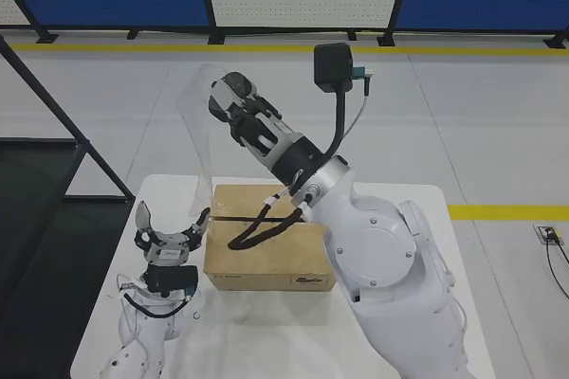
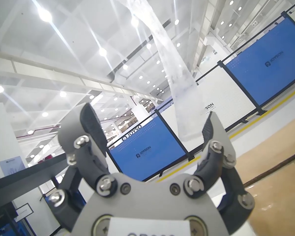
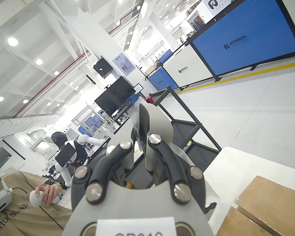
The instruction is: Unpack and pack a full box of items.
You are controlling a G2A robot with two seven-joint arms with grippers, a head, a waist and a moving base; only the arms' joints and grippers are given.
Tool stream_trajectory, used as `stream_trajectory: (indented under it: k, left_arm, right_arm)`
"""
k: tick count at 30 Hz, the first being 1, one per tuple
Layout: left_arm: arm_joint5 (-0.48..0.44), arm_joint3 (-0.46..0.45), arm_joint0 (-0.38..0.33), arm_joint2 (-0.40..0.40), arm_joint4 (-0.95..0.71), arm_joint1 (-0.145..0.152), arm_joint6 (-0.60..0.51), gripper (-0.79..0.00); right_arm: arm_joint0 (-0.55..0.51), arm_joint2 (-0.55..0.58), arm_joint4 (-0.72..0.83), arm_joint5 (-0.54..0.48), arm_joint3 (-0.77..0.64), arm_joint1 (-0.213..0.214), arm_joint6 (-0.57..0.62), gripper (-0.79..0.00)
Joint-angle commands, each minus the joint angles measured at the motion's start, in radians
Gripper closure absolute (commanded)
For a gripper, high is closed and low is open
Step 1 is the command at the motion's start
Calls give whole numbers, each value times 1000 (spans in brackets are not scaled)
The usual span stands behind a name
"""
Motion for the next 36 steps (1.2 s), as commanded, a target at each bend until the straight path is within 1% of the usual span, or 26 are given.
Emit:
stream_trajectory:
  k: [1, 6, 12, 14, 19, 23, 26, 30, 34, 36]
  left_arm:
    - [-2, 9, -2, -4, -11, 0, 7, -785]
    - [-28, 33, -15, -9, -43, -1, 11, -785]
    - [-126, 55, -26, -8, -148, -4, 10, -785]
    - [-143, 64, -29, -9, -160, -4, 19, -785]
    - [-224, 83, -32, -3, -212, -4, 39, -785]
    - [-265, 94, -38, -1, -247, -5, 52, -785]
    - [-313, 96, -43, 0, -288, -6, 58, -785]
    - [-353, 95, -39, 14, -256, -3, 91, -785]
    - [-304, 104, -31, 35, -162, -1, 146, -785]
    - [-251, 104, -28, 46, -119, -2, 178, -785]
  right_arm:
    - [-4, 3, 8, 5, -5, 0, 0, 0]
    - [-9, 16, 42, -1, -15, 0, 17, 0]
    - [-9, 21, 63, 4, -23, -1, 18, 0]
    - [-10, 22, 70, 5, -25, -1, 17, 0]
    - [-12, 29, 101, 6, -34, -2, 18, 0]
    - [-10, 30, 122, 6, -35, -2, 29, 0]
    - [-9, 31, 136, 6, -35, -2, 36, 0]
    - [-9, 34, 154, 13, -39, -3, 31, 0]
    - [-7, 32, 157, 25, -47, -5, 9, 0]
    - [-7, 30, 162, 32, -52, -6, -3, 0]
